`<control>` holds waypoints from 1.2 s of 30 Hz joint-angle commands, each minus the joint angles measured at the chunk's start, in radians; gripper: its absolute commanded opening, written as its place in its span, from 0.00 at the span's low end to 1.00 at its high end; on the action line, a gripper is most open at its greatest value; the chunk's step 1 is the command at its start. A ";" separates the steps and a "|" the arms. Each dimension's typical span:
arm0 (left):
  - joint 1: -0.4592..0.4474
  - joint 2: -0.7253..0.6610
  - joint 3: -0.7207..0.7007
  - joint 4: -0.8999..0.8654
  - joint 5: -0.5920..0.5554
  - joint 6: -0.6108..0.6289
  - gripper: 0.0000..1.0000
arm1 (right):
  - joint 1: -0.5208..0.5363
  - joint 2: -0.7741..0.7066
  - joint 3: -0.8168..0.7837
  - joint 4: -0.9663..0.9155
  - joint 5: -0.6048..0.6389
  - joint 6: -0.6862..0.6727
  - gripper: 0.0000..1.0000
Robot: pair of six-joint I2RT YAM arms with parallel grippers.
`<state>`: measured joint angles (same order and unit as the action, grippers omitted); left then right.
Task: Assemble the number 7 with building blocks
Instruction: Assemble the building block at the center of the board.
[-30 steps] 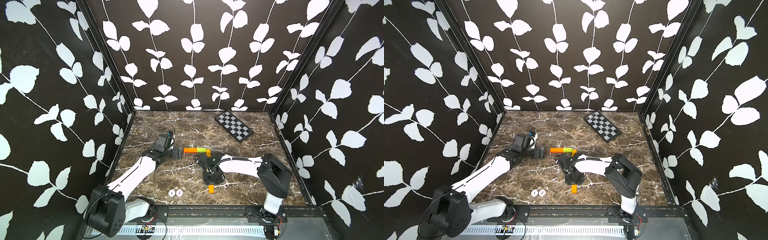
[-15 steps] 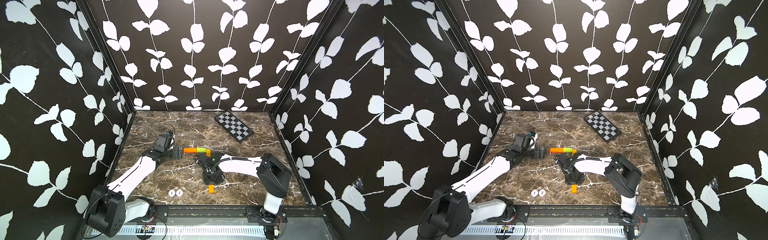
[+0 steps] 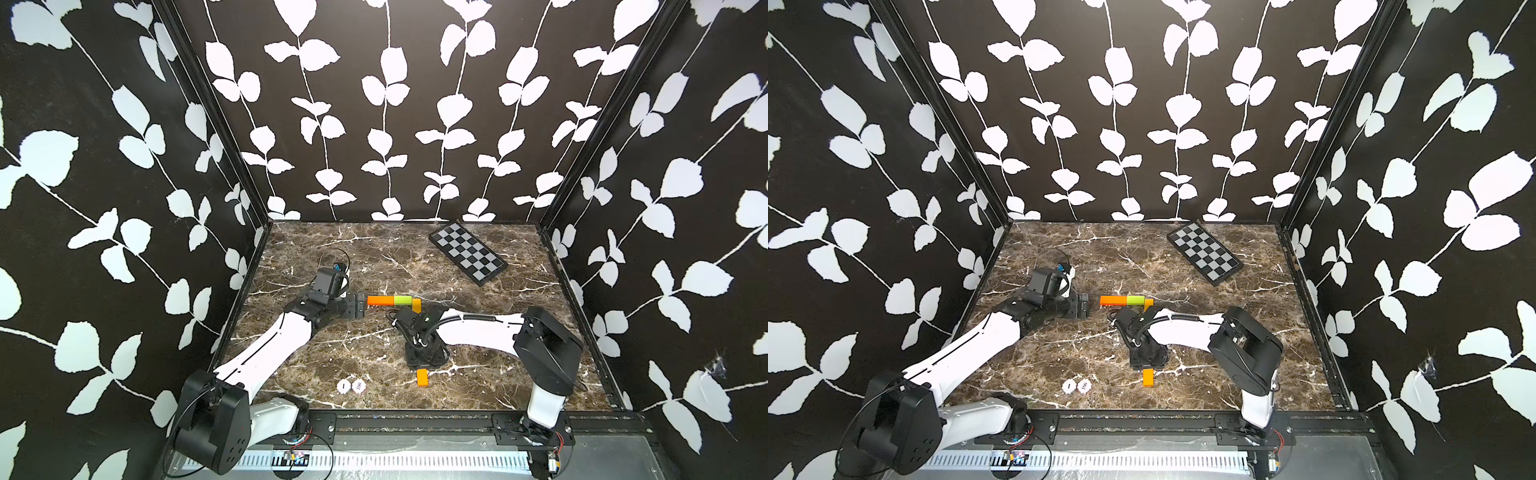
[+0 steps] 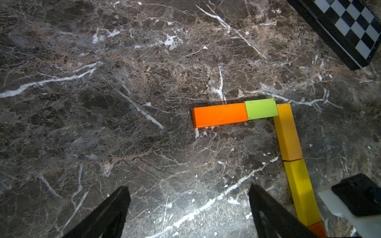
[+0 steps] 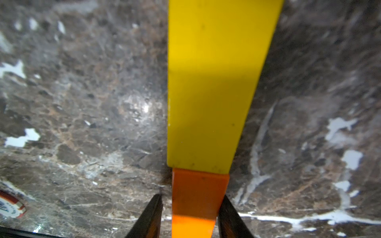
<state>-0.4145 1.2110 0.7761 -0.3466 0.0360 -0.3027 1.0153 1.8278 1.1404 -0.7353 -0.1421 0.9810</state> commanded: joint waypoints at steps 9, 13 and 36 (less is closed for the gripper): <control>-0.003 -0.027 -0.003 -0.013 -0.012 0.008 0.93 | -0.016 0.051 -0.028 0.009 0.077 0.003 0.39; -0.003 -0.028 -0.004 -0.012 -0.012 0.008 0.93 | -0.016 0.058 -0.019 0.006 0.073 -0.002 0.36; -0.003 -0.031 -0.005 -0.012 -0.014 0.015 0.93 | -0.016 0.073 0.007 -0.007 0.074 -0.005 0.35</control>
<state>-0.4145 1.2091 0.7761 -0.3473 0.0326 -0.3016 1.0115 1.8462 1.1641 -0.7685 -0.1261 0.9745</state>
